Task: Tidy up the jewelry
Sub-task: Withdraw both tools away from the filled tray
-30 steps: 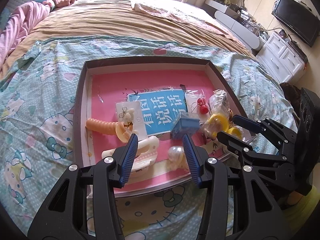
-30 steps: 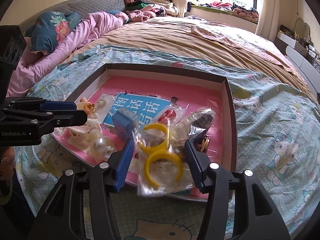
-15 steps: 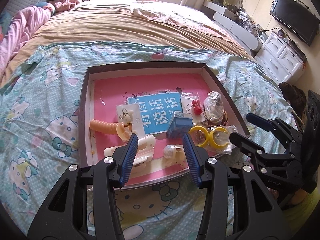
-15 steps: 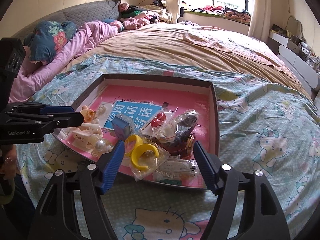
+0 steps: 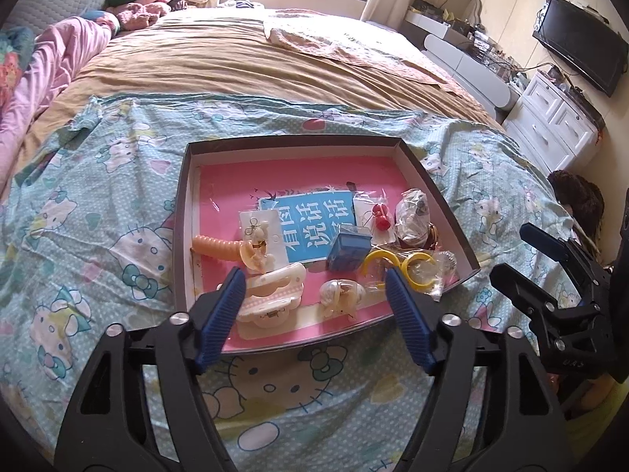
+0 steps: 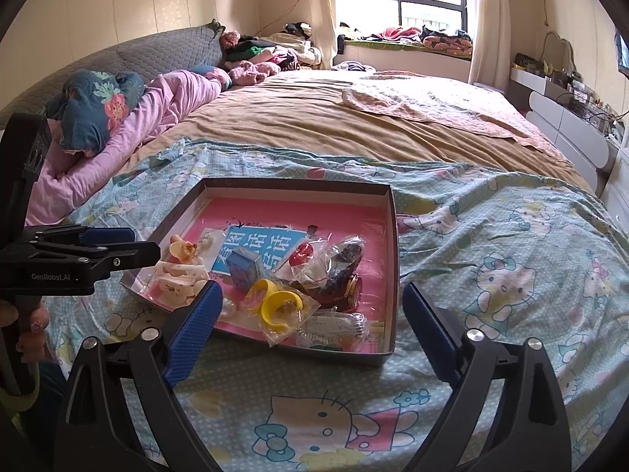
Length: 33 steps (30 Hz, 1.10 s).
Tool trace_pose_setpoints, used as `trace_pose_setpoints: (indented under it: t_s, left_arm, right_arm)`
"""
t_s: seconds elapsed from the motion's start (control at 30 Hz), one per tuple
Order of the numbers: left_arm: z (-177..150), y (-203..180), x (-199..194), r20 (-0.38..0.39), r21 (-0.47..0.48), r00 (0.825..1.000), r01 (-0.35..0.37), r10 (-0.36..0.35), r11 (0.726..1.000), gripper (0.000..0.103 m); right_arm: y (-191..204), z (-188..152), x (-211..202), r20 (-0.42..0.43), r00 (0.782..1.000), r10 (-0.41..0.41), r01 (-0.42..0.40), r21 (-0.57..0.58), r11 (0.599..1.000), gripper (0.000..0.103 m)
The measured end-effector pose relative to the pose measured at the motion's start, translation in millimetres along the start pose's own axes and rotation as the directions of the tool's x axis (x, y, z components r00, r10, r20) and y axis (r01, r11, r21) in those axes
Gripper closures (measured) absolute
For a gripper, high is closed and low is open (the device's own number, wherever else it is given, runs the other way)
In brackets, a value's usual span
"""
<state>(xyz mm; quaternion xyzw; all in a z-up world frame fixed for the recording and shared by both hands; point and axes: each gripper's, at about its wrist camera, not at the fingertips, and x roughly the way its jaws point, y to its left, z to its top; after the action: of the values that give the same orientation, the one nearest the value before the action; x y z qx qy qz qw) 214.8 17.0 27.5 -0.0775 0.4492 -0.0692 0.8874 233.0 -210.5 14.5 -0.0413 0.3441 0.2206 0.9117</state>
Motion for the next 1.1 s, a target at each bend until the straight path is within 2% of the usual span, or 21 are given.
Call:
trace_pose_setpoints:
  t_s: [0.07, 0.2, 0.63, 1.1]
  left_arm:
    - [-0.3, -0.5, -4.5, 0.007, -0.003, 1.0, -0.009, 0.009, 1.0, 0.02]
    - [-2.7, -2.6, -14.6, 0.021, -0.007, 0.999, -0.025, 0.025, 1.0, 0.01]
    - [-29.4, -11.8, -44.9, 0.071, 0.007, 0.996, -0.05, 0.049, 0.999, 0.01]
    - [-86.6, -16.7, -66.6, 0.11, 0.009, 0.993, -0.054, 0.053, 0.999, 0.01]
  right_arm:
    - [2.0, -0.6, -5.5, 0.009, 1.0, 0.0, 0.0, -0.003, 1.0, 0.006]
    - [5.9, -2.6, -16.9, 0.022, 1.0, -0.003, 0.004, -0.007, 1.0, 0.005]
    - [19.0, -21.8, -55.1, 0.056, 0.998, -0.022, 0.023, -0.016, 1.0, 0.005]
    - [30.0, -66.2, -78.5, 0.028, 0.999, -0.036, 0.036, -0.008, 0.999, 0.005]
